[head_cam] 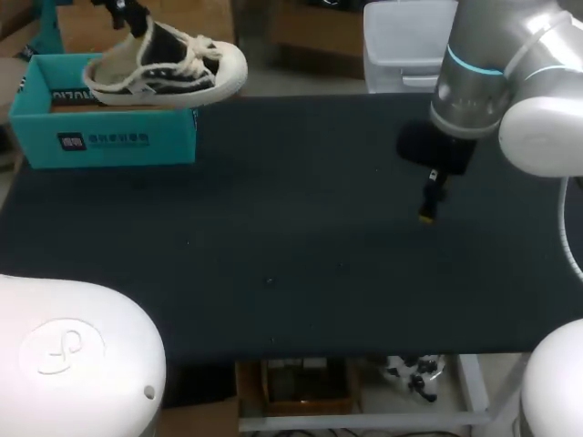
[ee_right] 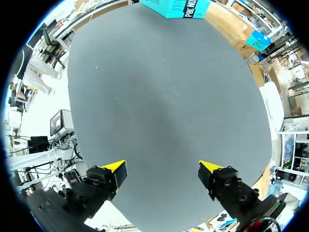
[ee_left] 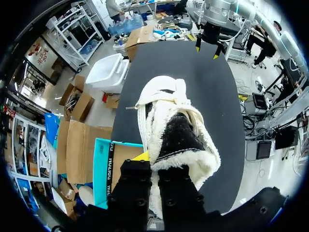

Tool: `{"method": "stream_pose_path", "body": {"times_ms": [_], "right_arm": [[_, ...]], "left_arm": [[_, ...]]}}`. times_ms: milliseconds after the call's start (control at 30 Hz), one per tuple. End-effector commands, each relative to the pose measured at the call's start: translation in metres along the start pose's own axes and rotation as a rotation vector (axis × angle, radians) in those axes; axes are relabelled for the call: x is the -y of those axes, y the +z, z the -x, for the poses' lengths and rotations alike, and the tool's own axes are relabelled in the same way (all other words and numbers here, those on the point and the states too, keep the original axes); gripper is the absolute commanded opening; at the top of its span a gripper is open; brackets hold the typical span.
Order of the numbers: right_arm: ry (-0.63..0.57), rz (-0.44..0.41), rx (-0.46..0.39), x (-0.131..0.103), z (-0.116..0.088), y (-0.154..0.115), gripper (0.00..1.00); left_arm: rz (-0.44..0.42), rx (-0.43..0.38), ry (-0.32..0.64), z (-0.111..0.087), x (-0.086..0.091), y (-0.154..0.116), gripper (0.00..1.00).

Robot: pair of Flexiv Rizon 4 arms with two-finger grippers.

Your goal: Open the shoe tongue, take the insole out of the shoe, put the insole back into the shoe, and pack the shoe into the shoebox

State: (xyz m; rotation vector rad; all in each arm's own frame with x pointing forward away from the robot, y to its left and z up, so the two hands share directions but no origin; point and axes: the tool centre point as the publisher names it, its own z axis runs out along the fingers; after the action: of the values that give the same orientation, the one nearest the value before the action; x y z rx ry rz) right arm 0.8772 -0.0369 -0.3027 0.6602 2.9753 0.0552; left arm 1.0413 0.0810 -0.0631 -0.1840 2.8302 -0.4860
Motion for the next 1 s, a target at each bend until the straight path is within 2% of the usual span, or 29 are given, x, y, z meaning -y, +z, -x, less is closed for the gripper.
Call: {"method": "stream_pose_path", "body": {"times_ms": [33, 200, 433, 633, 800, 1000], "right_arm": [[0.000, -0.003, -0.001, 0.000, 0.000, -0.001, 1.00], [0.000, -0.003, -0.001, 0.000, 0.000, -0.001, 1.00], [0.000, -0.003, -0.001, 0.000, 0.000, -0.001, 1.00], [0.000, -0.003, -0.001, 0.000, 0.000, -0.001, 1.00], [0.000, -0.003, -0.001, 0.000, 0.000, -0.001, 1.00], [0.000, -0.003, -0.001, 0.000, 0.000, -0.001, 1.00]], "left_arm": [[0.006, -0.074, -0.003, 0.049, -0.028, -0.016, 0.00], [0.004, -0.085, -0.011, 0.098, -0.071, -0.017, 0.00], [0.037, -0.097, -0.007, 0.141, -0.124, 0.019, 0.00], [0.099, -0.091, 0.008, 0.161, -0.154, 0.066, 0.00], [0.101, -0.143, 0.026, 0.179, -0.175, 0.092, 0.00], [0.119, -0.198, 0.031, 0.184, -0.194, 0.131, 0.00]]}}
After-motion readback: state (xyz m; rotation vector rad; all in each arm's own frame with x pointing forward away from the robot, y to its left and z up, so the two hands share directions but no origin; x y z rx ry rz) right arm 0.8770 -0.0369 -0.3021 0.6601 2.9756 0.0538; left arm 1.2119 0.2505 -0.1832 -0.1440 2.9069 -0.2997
